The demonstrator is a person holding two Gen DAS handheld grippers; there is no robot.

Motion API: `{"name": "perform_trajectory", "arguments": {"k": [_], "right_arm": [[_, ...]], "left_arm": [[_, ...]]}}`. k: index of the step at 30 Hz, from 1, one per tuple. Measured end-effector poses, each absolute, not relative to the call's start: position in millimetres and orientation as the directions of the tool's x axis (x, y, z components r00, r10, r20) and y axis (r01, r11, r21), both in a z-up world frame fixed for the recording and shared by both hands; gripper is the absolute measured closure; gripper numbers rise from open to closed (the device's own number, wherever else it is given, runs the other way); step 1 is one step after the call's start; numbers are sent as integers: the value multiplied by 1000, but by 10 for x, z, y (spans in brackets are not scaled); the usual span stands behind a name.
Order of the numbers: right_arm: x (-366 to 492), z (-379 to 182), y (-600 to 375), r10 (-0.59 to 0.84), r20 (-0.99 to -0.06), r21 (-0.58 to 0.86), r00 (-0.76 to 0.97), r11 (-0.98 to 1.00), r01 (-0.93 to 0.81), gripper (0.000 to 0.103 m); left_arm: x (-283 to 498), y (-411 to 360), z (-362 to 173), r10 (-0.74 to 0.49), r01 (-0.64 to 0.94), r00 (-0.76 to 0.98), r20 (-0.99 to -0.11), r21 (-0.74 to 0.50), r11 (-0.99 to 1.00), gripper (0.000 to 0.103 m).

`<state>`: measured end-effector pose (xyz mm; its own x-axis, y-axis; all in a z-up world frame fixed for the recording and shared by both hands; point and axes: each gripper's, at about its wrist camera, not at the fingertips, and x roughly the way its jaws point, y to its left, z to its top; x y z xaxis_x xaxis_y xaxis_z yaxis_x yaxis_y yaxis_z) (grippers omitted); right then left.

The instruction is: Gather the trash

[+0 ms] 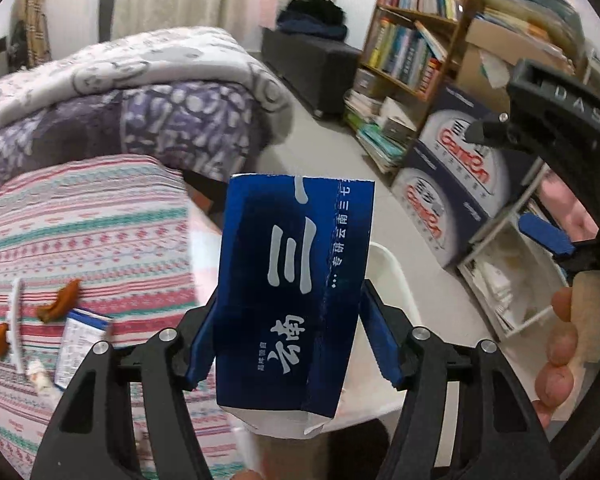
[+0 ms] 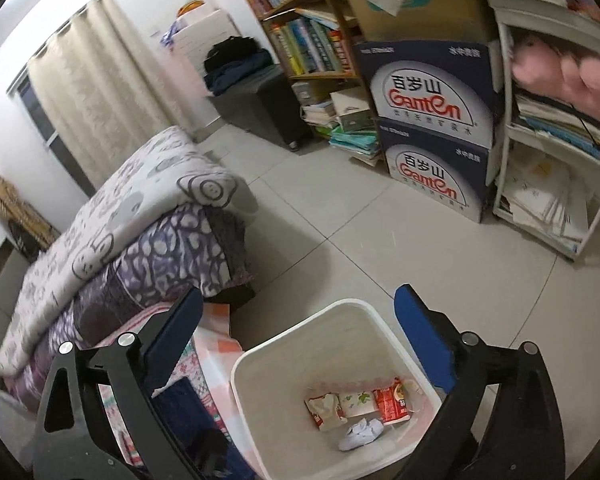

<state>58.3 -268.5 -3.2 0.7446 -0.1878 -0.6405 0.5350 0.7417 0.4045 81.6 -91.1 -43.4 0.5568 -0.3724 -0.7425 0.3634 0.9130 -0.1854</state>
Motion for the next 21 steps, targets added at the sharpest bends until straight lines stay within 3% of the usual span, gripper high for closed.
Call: {"name": "perform_trajectory", "arguments": {"k": [4,14,21], "right_arm": [[536,-19,-2769,-190,-633,430,751,721,544,9],[639,-36,-2581,-143,-638,425,756,753,502,9],[872,-93,-2033,-117,-660,322,742,849,420,9]], "left_arm": [[821,-1003,-430,-415,386,524,-744,-227,894,27],[845,-849,-425,-328,374,581,-745,-114,921,26],[952,-421,-548,-213,299,627,-750,-22,954,26]]}}
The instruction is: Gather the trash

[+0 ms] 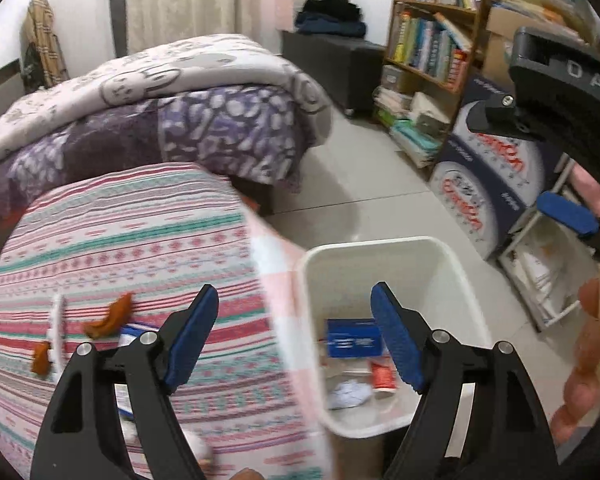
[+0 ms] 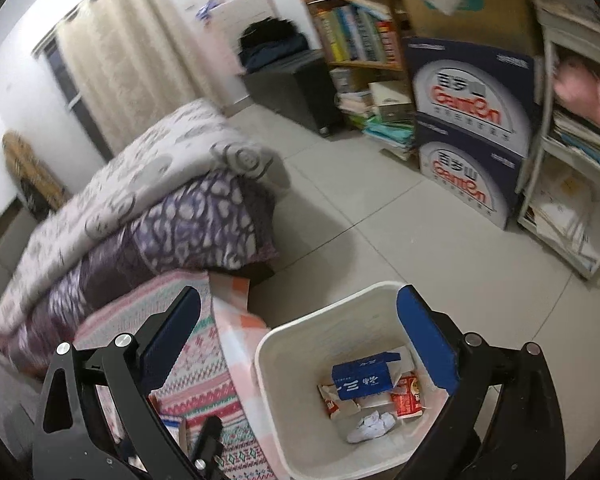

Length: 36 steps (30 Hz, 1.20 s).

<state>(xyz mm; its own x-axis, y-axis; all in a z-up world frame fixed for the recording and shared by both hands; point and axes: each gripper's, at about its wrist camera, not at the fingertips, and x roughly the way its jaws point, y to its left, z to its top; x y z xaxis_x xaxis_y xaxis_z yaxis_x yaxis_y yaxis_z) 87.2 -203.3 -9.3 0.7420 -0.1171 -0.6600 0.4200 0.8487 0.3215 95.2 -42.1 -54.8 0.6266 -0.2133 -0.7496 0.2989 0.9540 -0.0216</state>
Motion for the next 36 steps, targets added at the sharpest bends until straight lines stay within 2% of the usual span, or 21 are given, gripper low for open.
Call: {"name": "perform_trajectory", "arguments": {"k": [13,18,23,29,36], "right_arm": [[1259,-359,-1114,-46,-736,180,676,948,261,7],[1360,-467,-832,-23,-761,146,648,968,205,7],[1439,-599,-608,-5,-789,120,615,979,162,7],[1577,-795,-382,30,-826,117,563,986,119,7],[1765,-1048,-47,130,-864,193,486,978,80,7]], "left_arm": [[1367,904,-841,65,83,606,-793,145,986,26],[1540,1363,-947,132,19,556,-821,171,985,26],[1655,1776,-1143,138,-12,491,-860,152,988,26],[1834,2105,-1281,89,-56,411,-907,72,996,28],[2012,2170,-1512,53,-28,327,-944,47,999,41]]}}
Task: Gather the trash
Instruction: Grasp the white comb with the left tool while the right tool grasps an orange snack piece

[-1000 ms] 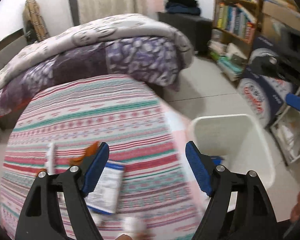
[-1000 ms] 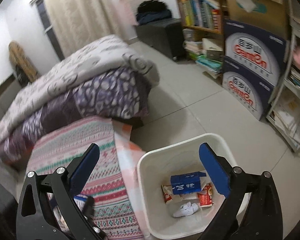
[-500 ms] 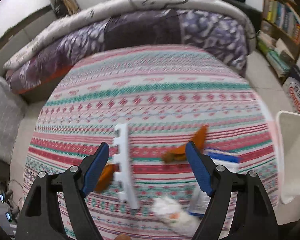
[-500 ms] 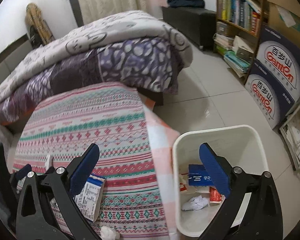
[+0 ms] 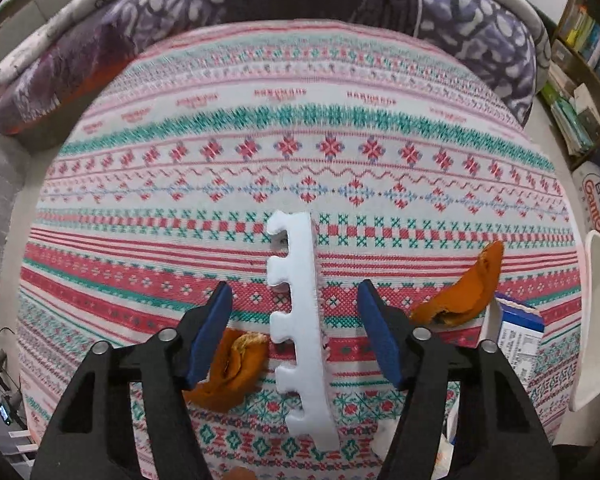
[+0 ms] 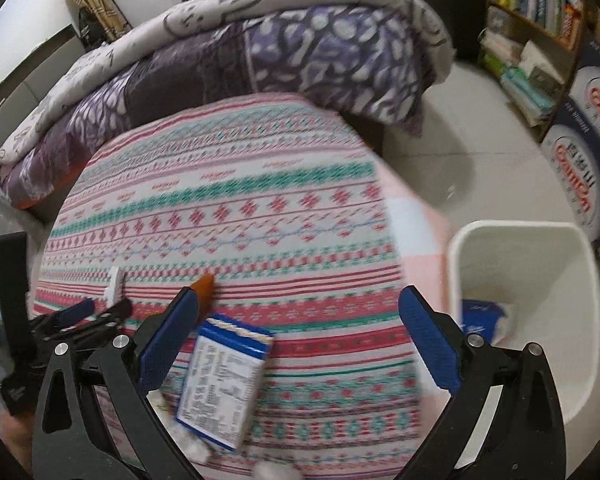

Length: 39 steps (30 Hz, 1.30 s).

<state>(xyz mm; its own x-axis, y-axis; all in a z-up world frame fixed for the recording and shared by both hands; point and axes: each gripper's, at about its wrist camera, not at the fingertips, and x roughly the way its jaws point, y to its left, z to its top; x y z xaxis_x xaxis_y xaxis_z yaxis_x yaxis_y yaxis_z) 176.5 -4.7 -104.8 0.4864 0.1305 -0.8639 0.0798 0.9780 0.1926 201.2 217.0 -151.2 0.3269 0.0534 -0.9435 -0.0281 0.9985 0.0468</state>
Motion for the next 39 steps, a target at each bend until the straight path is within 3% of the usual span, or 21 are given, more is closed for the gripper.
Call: {"name": "perform_trajectory", "arguments": {"k": [2,5,15,17,19,22,23,31,39], "right_arm": [[1806,-1089,38,142,-868,201,476,977,74,7],[1881,-1167,204,168,-874,215,455,975,54,7],[2024,-1449,762,224,-895,230,385,973,-33,8],[2042,-1493,830,219,-898,219,381,975,-46,12],[2050,-1535,917,212,-901,201,380,977,-68,24],[2029,-1537,1011,176,-896,147,408,984,-101,64],[2029,-1532,1023,187,-893,153,409,982,-114,84],[1905,-1047,962,308,-782,260,541,951,-167,86],[1760,-698,874,285,-692,207,663,958,-196,86]], "left_arm": [[2028,2178,-1579,35,-16,314,-949,31,999,49],[2012,2198,-1523,12,-5,341,-940,11,1000,79],[1751,2667,-885,-72,-58,483,-872,-115,992,80],[1698,2718,-805,-70,-67,497,-865,-118,991,80],[1684,2779,-766,-62,-75,498,-865,-114,991,80],[1663,2865,-793,-45,-94,490,-871,-104,990,79],[1665,2869,-818,-41,-100,487,-872,-103,990,79],[1598,2921,-675,-6,-151,573,-820,-113,982,79],[1505,2807,-399,75,-179,685,-724,-67,982,79]]}}
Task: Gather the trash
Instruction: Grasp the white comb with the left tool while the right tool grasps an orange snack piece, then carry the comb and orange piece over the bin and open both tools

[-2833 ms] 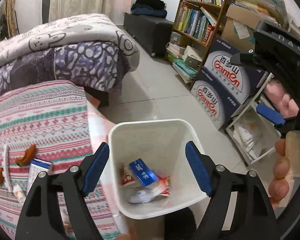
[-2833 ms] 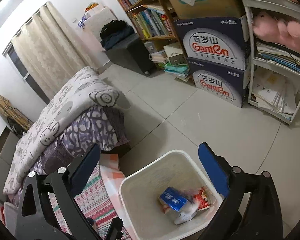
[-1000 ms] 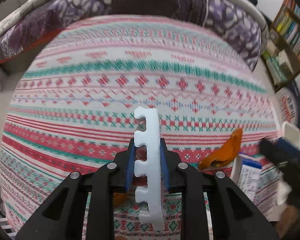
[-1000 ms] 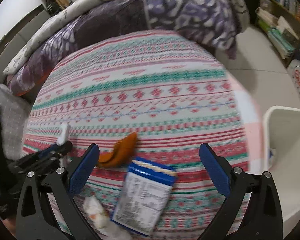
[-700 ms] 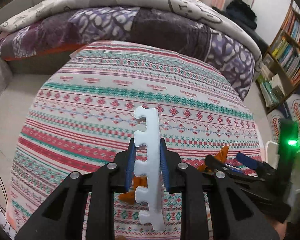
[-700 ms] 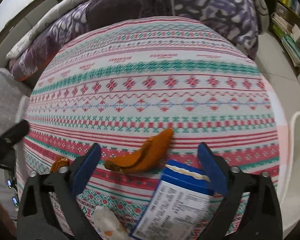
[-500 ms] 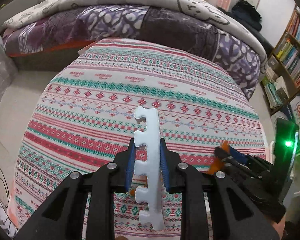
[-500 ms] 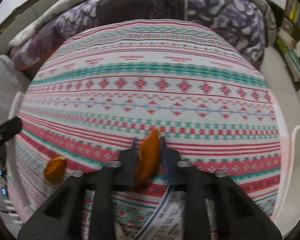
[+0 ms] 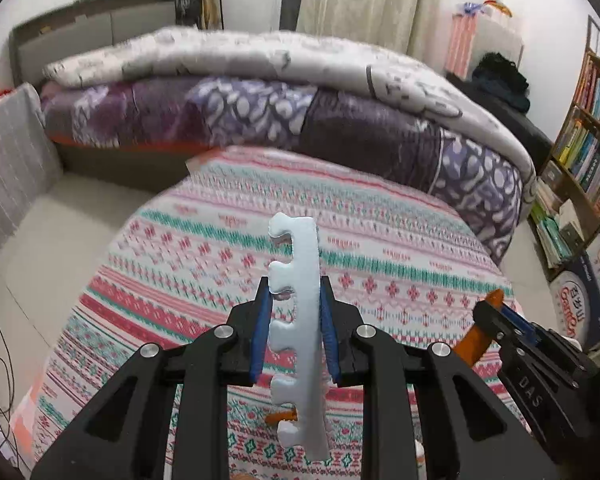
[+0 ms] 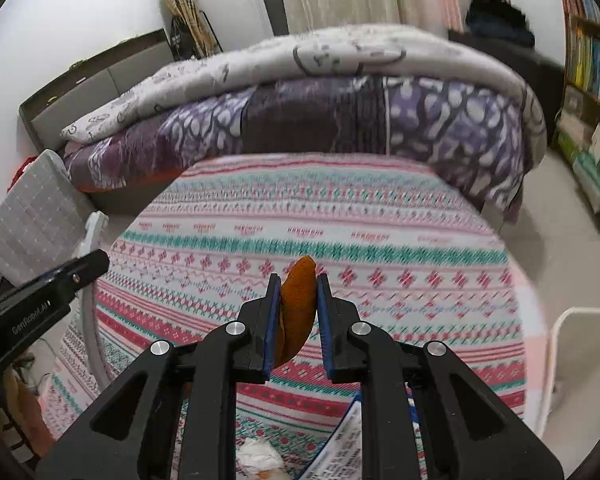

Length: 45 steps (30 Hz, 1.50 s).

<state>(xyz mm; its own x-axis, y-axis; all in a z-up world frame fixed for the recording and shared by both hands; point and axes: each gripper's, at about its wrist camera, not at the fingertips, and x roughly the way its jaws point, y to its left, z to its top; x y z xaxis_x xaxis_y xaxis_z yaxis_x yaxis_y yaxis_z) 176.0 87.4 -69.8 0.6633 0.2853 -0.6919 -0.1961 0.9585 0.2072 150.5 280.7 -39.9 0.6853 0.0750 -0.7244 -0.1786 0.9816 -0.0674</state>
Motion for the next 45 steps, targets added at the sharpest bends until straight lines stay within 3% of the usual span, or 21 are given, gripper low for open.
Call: {"name": "perform_trajectory", "arguments": {"k": [5,16,45], "right_arm": [[1708,-613,783,268,-669,191,693,963,-188,86],[1555,-486,532,221,-656,150,722,975,-163,86],[1249,-250,-788,49,-666,139,744,988,59,86]], "left_arm": [[1428,2673,-268,130,-191,731,-670,-18,981,79],[1335,2292,-202,131,-167,750,-648,7,986,79],[1135,1094,-215,7,36,782,-624,56,998,79]]}}
